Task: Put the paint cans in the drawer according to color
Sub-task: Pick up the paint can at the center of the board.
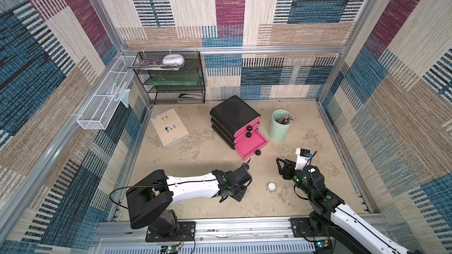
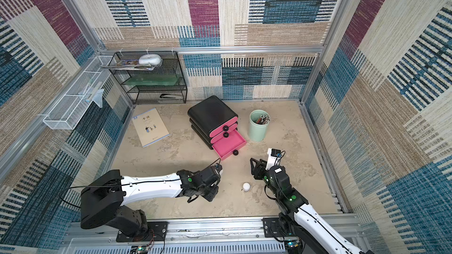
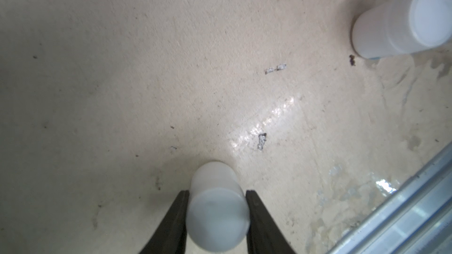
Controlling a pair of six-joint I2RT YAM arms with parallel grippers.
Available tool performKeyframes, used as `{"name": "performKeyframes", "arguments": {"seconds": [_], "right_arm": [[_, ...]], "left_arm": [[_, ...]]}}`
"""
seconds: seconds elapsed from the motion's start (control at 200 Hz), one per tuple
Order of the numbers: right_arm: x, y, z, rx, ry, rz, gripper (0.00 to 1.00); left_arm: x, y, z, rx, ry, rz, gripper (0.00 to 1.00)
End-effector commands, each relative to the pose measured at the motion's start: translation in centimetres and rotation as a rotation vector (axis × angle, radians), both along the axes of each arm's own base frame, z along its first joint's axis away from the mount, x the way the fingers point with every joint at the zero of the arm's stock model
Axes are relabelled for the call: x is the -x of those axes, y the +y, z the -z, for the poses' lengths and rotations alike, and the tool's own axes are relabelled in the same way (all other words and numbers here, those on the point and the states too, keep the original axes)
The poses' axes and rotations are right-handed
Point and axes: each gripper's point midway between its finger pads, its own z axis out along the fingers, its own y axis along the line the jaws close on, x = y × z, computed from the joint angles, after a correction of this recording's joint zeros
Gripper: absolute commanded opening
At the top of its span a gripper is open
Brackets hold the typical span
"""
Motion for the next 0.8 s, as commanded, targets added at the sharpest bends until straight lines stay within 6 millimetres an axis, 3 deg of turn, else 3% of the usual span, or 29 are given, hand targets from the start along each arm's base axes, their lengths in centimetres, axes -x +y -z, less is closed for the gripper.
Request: {"name": "performKeyframes", "arguments": {"seconds": [0.0, 0.19, 0.331, 0.616, 0.791], "right_arm": [[-0.2, -0.1, -0.6, -0.003, -0.026, 0.011, 0.58], [-0.3, -0.2, -0.7, 0.002, -0.027, 0.013, 0.58], [-0.3, -0.2, -0.8, -0.001, -0.029, 0.017, 0.58], [-0.4, -0.3, -1.0, -0.016, -0.027, 0.028, 0.58], [-0.6, -0.2, -1.0, -0.012, -0.023, 0.029, 0.58]], "left_arm": [[0.1, 0.0, 0.4, -0.007, 0.011, 0.008, 0.35], [-0.6, -0.3, -1.2, 0.007, -0.036, 0.006, 0.31], [-2.5, -0.4, -4.0, 0.028, -0.124, -0.008, 0.30], [-10.8, -1.2, -10.1, 0.082, -0.324, -0.052, 0.31], [-15.1, -2.5, -11.4, 0.059, -0.405, -0.051, 0.31]]}}
